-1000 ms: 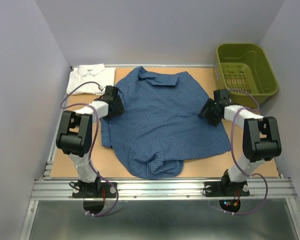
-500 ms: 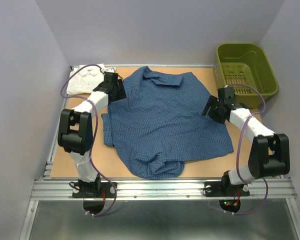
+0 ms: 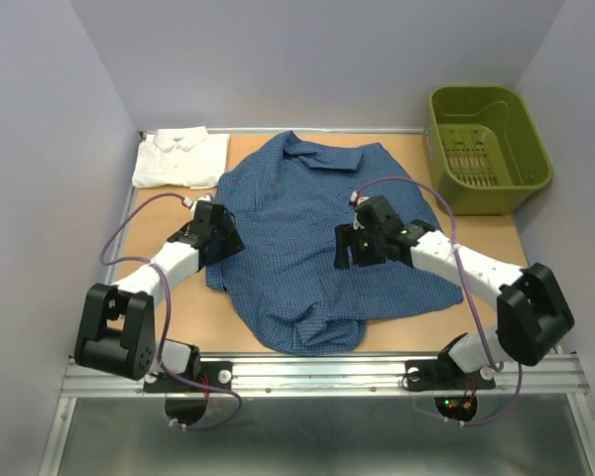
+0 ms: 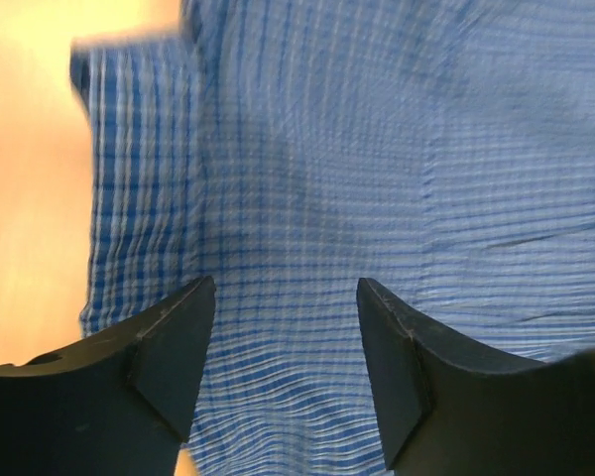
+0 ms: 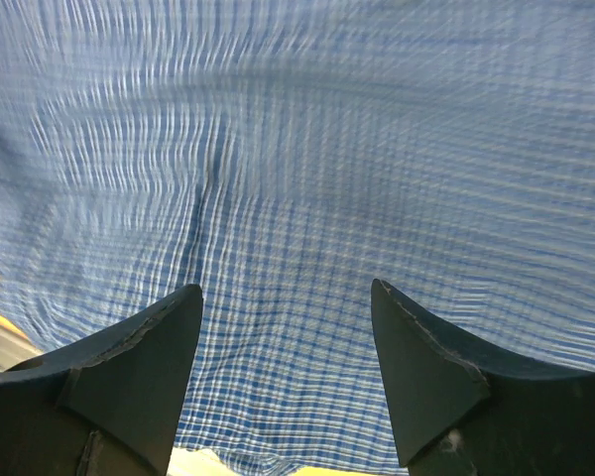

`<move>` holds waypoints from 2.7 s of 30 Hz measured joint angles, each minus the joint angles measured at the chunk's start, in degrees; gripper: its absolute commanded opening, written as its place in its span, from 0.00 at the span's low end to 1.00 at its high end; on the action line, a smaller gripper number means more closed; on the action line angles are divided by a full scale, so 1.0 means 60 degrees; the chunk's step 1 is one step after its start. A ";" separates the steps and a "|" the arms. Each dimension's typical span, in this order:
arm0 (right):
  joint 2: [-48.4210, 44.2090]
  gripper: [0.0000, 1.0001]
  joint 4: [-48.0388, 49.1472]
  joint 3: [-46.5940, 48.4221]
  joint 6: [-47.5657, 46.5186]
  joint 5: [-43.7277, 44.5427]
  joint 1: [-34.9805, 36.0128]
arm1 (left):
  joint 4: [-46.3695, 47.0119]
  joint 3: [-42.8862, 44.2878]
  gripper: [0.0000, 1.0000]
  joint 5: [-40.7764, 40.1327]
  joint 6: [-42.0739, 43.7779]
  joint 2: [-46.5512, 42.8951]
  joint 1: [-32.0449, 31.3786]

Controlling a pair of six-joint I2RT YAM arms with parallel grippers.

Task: Fold and stack the long sleeve shirts
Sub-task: Flatten the shirt out

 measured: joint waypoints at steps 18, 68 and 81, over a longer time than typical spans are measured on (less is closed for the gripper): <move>0.3810 0.73 -0.0608 0.1818 -0.0029 -0.0033 0.3632 | 0.0324 0.1719 0.62 -0.0889 0.0404 0.3228 0.0685; 0.7690 0.48 -0.1093 0.7362 0.0608 0.2703 -0.3738 | 0.1796 -0.1126 0.56 0.1162 -0.0514 0.0911 0.2302; 0.7544 0.60 -0.1035 0.7348 0.0565 0.2368 -0.4102 | 0.0641 -0.1410 0.67 0.1308 -0.0321 -0.0208 0.2783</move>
